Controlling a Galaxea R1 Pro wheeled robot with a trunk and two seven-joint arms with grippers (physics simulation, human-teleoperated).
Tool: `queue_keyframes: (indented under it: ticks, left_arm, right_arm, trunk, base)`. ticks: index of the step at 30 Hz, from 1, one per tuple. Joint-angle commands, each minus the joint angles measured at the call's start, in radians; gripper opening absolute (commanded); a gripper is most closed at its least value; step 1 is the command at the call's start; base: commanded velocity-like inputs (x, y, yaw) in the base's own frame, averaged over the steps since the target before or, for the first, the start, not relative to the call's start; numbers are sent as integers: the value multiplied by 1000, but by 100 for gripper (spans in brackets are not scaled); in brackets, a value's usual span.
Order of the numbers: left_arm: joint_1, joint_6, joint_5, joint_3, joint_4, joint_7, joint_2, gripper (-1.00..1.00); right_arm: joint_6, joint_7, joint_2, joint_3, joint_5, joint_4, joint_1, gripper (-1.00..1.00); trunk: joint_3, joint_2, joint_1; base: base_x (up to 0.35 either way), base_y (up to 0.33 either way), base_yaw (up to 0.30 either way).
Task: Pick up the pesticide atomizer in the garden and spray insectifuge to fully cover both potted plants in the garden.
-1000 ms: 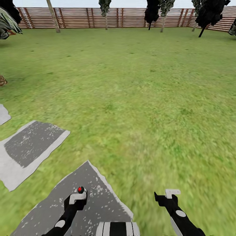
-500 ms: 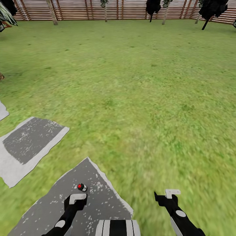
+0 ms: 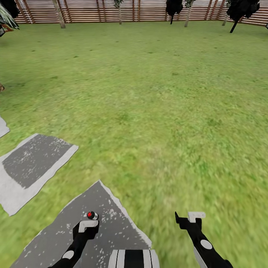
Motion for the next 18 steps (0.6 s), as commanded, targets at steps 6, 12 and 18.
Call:
queue_keyframes:
  ticks: [6, 12, 18]
  left_arm:
    - [0, -3, 1, 0, 1, 1, 0, 100]
    - [0, -3, 1, 0, 1, 1, -1, 100]
    - [0, -3, 1, 0, 1, 1, 0, 100]
  right_arm:
    - [-4, 0, 0, -2, 4, 1, 0, 100]
    - [-4, 0, 0, -2, 4, 1, 0, 100]
    - [-4, 0, 0, -2, 4, 0, 0, 100]
  trunk:
    - [-1, 0, 0]
    - [-1, 0, 0]
    - [-1, 0, 0]
  base:
    - [27, 1, 0]
    - [120, 36, 0]
    - [14, 4, 0]
